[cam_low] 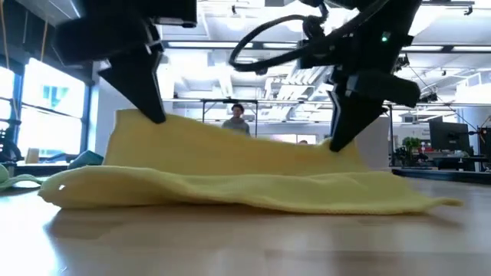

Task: Fold microfiber towels
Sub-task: Fold the yellow microfiber cloth

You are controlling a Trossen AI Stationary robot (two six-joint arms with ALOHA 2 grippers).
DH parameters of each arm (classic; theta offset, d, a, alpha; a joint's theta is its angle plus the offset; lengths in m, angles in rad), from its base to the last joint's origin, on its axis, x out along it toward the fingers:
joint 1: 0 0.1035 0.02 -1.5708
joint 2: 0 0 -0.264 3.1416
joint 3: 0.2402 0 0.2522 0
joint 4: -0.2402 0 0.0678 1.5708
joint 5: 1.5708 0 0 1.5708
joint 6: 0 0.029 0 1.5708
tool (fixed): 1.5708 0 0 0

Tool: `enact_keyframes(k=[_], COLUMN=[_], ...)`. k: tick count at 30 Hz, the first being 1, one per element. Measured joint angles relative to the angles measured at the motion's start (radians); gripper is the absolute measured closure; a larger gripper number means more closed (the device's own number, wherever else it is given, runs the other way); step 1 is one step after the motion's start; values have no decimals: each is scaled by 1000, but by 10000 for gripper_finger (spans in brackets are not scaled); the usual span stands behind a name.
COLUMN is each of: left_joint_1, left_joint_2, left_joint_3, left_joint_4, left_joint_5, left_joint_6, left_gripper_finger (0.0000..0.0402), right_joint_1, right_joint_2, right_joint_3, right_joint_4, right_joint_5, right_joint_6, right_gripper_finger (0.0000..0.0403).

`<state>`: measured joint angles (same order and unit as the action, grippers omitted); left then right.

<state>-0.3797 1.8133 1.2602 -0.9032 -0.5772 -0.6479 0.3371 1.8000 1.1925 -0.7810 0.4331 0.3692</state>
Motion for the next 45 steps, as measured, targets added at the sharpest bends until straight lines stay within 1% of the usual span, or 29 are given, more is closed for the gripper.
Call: enact_keyframes(k=[5,8,12,14,18,20,22,24,28,32,35,37,41,45], left_joint_1=[32,52,69,67,38,19,5,0,30,78,114,134,160,157], left_joint_2=[0,0,0,0,0,-1,-1,-1,-2,-2,-2,-2,-2,-8], left_joint_3=[-4,-4,-4,-4,-4,-4,-4,-4,-22,-61,-100,-124,-154,-210], left_joint_4=[-3,-35,-112,-119,-76,-46,-11,29,128,174,220,251,281,358], left_joint_5=[-43,-48,-42,-5,137,183,188,181,184,281,327,328,323,331], left_joint_6=[83,143,163,191,299,352,391,406,408,408,409,422,432,429], left_gripper_finger=[360,338,318,315,316,317,319,319,319,320,320,321,321,321], right_joint_1=[-27,-44,-51,-48,-46,-51,-60,-75,-126,-190,-231,-260,-309,-336], right_joint_2=[0,0,-9,-32,-112,-160,-209,-244,-272,-267,-266,-266,-247,-229], right_joint_3=[17,51,107,111,37,-18,-88,-167,-303,-361,-373,-373,-373,-373], right_joint_4=[-9,-95,-256,-283,-233,-172,-56,97,321,441,462,466,485,476], right_joint_5=[-1,-1,-28,-47,-82,-101,-128,-177,-239,-334,-367,-393,-507,-518], right_joint_6=[-38,-5,46,51,64,75,76,68,43,-16,-100,-158,-206,-221], right_gripper_finger=[297,265,246,246,253,253,253,253,253,253,253,253,253,253])
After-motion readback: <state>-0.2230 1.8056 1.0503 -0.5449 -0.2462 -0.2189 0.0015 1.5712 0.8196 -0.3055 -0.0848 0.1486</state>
